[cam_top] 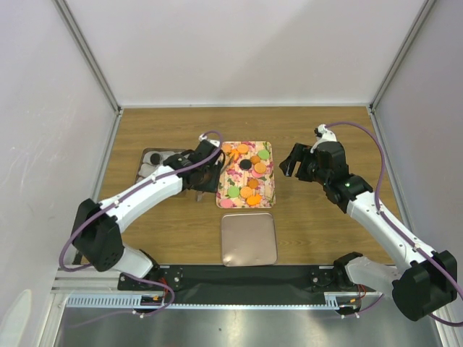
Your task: Pack the cookies
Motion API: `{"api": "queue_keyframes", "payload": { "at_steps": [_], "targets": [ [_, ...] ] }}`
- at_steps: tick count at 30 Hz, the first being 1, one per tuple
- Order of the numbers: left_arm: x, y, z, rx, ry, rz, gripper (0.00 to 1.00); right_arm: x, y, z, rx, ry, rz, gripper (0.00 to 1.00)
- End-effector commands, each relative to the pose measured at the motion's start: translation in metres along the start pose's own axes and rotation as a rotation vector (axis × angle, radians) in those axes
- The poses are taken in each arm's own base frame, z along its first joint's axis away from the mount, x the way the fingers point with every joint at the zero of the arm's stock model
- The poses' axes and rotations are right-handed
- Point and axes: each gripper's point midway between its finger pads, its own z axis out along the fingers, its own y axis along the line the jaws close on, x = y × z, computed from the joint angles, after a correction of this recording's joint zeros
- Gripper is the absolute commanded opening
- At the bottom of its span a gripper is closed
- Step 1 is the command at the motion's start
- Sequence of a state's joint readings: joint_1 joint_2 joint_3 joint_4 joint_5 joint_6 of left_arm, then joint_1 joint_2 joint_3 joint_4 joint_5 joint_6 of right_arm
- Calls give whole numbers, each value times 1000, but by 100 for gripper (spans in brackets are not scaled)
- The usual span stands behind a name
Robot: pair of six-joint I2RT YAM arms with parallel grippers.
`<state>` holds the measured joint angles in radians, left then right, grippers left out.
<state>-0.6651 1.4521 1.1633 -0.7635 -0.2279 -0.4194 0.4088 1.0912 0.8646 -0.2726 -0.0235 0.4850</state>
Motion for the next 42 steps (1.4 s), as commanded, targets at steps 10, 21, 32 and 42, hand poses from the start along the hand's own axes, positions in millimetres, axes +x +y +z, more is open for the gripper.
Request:
{"api": "queue_keyframes", "payload": {
  "at_steps": [10, 21, 32, 42],
  "targets": [
    [-11, -25, 23, 31, -2, 18, 50, -13, 0, -1, 9, -40, -19, 78],
    [-6, -24, 38, 8, 19, 26, 51, -11, 1, -1, 2, -35, -18, 78],
    [-8, -24, 39, 4, 17, 25, 43, -11, 0, -1, 1, -33, -18, 78],
    [-21, -19, 19, 1, -28, 34, 35, -12, 1, -2, -1, -37, -18, 78]
  ]
}}
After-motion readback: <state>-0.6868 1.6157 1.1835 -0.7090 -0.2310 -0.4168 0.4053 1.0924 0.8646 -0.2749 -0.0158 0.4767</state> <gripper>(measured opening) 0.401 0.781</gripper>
